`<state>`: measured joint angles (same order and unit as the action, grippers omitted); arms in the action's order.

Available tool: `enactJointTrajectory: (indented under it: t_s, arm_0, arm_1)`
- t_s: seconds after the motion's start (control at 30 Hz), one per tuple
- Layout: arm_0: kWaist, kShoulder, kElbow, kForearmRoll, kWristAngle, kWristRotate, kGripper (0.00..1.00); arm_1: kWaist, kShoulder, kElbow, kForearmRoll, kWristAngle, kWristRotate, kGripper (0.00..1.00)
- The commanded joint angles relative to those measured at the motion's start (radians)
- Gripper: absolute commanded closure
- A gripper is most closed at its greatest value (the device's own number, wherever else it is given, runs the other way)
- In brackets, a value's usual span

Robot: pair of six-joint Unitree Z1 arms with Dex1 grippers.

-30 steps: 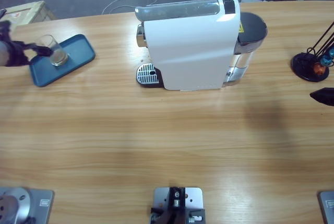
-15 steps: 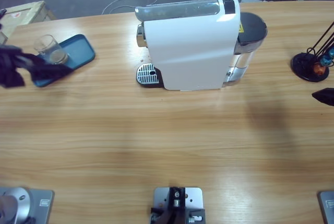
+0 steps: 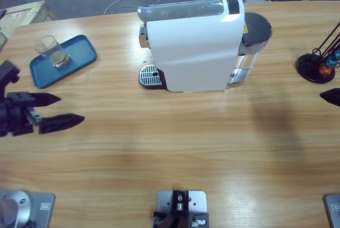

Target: Pour coffee

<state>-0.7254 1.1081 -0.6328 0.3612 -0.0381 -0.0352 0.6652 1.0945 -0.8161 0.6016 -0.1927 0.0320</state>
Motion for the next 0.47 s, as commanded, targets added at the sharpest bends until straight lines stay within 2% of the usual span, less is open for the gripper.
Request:
enactJointTrajectory:
  t_s: [0.03, 0.1, 0.2, 0.27, 0.37, 0.4, 0.47]
  arm_0:
    - [-0.008, -0.073, 0.034, -0.047, -0.028, -0.015, 0.000]
    - [-0.005, -0.091, -0.021, -0.019, -0.029, -0.025, 0.000]
    - [-0.003, -0.062, -0.203, 0.060, -0.039, -0.029, 0.000]
    - [-0.015, 0.004, -0.280, 0.065, -0.119, -0.028, 0.000]
    - [-0.100, 0.020, -0.292, 0.081, -0.226, -0.025, 0.000]
    - [-0.107, 0.008, -0.277, 0.106, -0.220, -0.021, 0.000]
    - [-0.075, -0.035, -0.218, 0.133, -0.104, -0.011, 0.000]
  arm_1:
    - [-0.004, -0.032, 0.025, -0.009, -0.002, 0.012, 0.000]
    - [-0.004, -0.033, 0.026, -0.009, -0.002, 0.012, 0.000]
    - [-0.004, -0.033, 0.026, -0.009, -0.004, 0.012, 0.000]
    - [-0.004, -0.034, 0.026, -0.011, -0.004, 0.012, 0.000]
    - [-0.004, -0.036, 0.027, -0.011, -0.003, 0.014, 0.000]
    - [-0.004, -0.037, 0.028, -0.011, -0.004, 0.014, 0.000]
    - [-0.004, -0.033, 0.026, -0.011, -0.004, 0.014, 0.000]
